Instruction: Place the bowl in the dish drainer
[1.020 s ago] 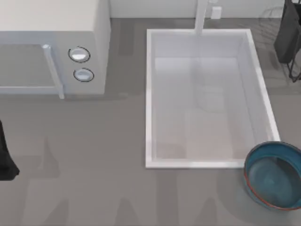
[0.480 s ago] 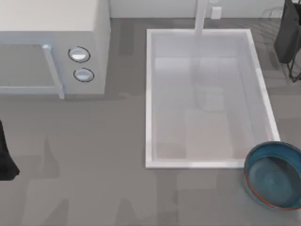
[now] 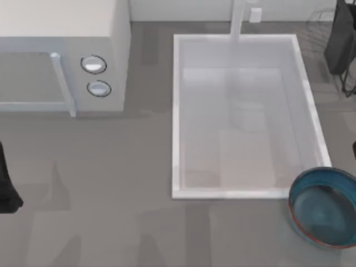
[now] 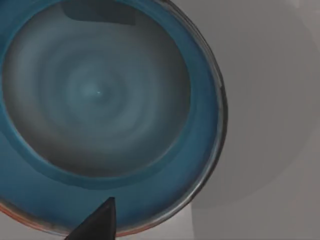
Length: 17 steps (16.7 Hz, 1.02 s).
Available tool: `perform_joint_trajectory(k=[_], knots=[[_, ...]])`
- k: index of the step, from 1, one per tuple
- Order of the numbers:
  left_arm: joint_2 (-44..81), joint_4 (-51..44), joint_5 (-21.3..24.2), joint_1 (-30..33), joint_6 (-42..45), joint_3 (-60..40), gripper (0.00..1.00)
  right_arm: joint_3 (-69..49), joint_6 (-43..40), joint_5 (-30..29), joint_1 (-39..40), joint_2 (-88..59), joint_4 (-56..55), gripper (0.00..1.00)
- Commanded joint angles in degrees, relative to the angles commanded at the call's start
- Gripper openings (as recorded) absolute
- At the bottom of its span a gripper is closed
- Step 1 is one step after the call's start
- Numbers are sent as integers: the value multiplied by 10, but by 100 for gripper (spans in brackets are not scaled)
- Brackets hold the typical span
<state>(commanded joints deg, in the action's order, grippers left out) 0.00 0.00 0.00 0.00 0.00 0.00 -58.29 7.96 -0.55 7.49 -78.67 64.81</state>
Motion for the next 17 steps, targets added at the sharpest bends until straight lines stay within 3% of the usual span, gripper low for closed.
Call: perform_joint_trajectory(k=[7,17], knots=[[0,0,0,0,0,0,100,17,-1,0,-2,-9,-22,100],[0,0,0,0,0,0,100,153,2,0,0,-99,-251,100]])
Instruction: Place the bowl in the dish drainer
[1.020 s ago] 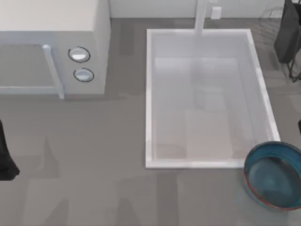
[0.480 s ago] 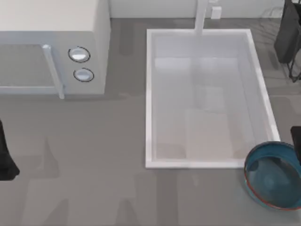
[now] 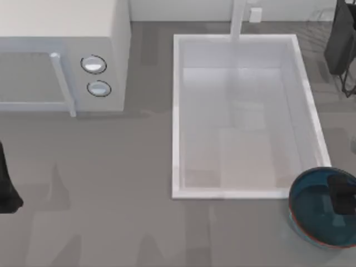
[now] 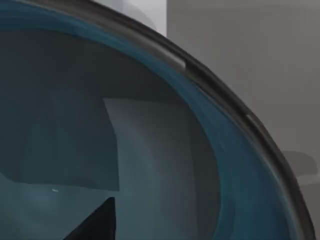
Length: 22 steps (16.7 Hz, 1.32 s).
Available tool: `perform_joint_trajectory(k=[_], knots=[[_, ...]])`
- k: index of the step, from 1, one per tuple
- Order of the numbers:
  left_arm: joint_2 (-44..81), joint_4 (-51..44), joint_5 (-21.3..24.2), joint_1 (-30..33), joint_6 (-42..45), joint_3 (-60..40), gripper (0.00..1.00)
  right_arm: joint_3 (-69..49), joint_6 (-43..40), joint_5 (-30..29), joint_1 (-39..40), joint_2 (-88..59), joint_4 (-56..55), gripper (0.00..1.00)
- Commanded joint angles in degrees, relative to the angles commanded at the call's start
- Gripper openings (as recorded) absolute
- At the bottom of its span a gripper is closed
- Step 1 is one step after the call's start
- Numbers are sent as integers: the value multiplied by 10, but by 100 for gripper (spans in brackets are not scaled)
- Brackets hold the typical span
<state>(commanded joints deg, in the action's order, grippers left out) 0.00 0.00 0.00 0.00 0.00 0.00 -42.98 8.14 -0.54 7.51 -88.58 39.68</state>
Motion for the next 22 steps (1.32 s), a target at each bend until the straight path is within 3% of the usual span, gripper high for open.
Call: perform_joint_trajectory(k=[4,17,22], knots=[[0,0,0,0,0,0,100,1,0,0,0,0,-1,100],[0,0,0,0,0,0,100,1,0,0,0,0,-1,2],[0,0,0,0,0,0,100,1,0,0,0,0,-1,0]])
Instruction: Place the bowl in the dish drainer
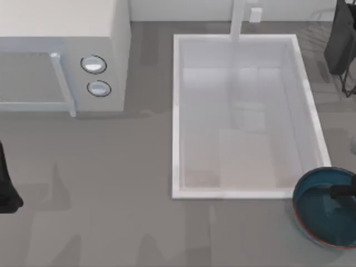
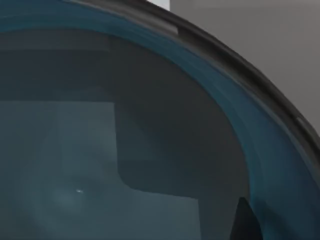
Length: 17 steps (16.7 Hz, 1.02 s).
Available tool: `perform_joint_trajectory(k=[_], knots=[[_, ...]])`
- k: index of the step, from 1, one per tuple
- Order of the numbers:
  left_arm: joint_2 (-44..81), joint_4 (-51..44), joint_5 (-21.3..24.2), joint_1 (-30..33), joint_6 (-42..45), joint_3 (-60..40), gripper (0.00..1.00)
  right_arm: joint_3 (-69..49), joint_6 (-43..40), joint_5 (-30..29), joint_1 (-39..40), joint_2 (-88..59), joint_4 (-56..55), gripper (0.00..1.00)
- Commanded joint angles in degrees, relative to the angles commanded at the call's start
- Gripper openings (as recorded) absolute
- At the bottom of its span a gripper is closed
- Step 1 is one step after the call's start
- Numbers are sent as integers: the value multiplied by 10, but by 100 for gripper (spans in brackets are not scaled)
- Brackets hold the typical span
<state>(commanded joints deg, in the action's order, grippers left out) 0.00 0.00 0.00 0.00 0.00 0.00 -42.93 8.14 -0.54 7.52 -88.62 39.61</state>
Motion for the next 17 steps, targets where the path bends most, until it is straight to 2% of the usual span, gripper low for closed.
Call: perform_joint_trajectory(k=[5,8,17], knots=[[0,0,0,0,0,0,100,-2,1,1,1,1,2,0],[0,0,0,0,0,0,100,-41,1,1,0,2,41,0],[0,0,0,0,0,0,100,-328,-4,2,-4,38,389,0]])
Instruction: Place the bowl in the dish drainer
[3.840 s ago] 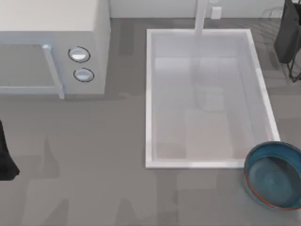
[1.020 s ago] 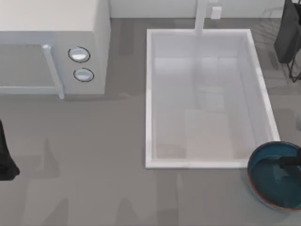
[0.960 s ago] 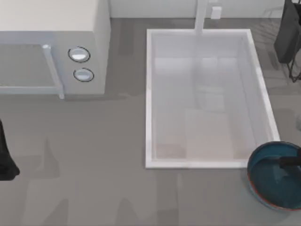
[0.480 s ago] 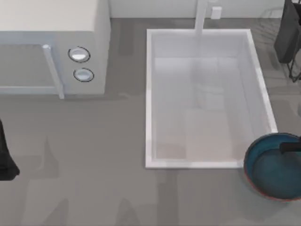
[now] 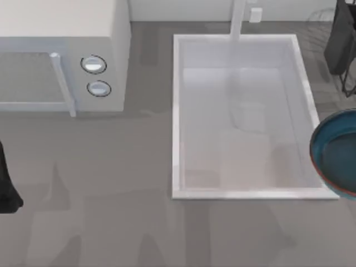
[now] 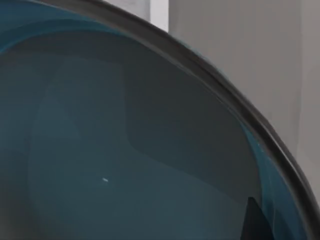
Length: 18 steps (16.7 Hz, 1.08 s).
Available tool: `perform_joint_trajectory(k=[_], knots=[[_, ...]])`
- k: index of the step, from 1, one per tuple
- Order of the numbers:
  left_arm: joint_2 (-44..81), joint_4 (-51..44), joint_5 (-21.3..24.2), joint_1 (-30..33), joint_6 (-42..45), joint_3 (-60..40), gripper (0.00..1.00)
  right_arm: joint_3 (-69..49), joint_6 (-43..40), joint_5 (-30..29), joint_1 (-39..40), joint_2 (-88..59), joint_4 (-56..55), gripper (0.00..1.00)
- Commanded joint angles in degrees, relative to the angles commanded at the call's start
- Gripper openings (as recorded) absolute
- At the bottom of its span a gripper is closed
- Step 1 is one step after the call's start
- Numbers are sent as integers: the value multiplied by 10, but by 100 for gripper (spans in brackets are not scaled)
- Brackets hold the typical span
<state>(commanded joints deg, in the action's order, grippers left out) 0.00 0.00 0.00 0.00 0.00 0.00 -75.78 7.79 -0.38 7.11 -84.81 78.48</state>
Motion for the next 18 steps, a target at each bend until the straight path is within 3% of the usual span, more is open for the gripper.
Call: perform_joint_trajectory(k=[4,11,14,18], knots=[[0,0,0,0,0,0,100,-80,-3,0,-2,23,82,0],[0,0,0,0,0,0,100,-83,-3,4,-4,26,79,0],[0,0,0,0,0,0,100,-73,-9,32,-37,47,27,0],[0,0,0,0,0,0,100,-42,-20,101,-122,91,-121,0]])
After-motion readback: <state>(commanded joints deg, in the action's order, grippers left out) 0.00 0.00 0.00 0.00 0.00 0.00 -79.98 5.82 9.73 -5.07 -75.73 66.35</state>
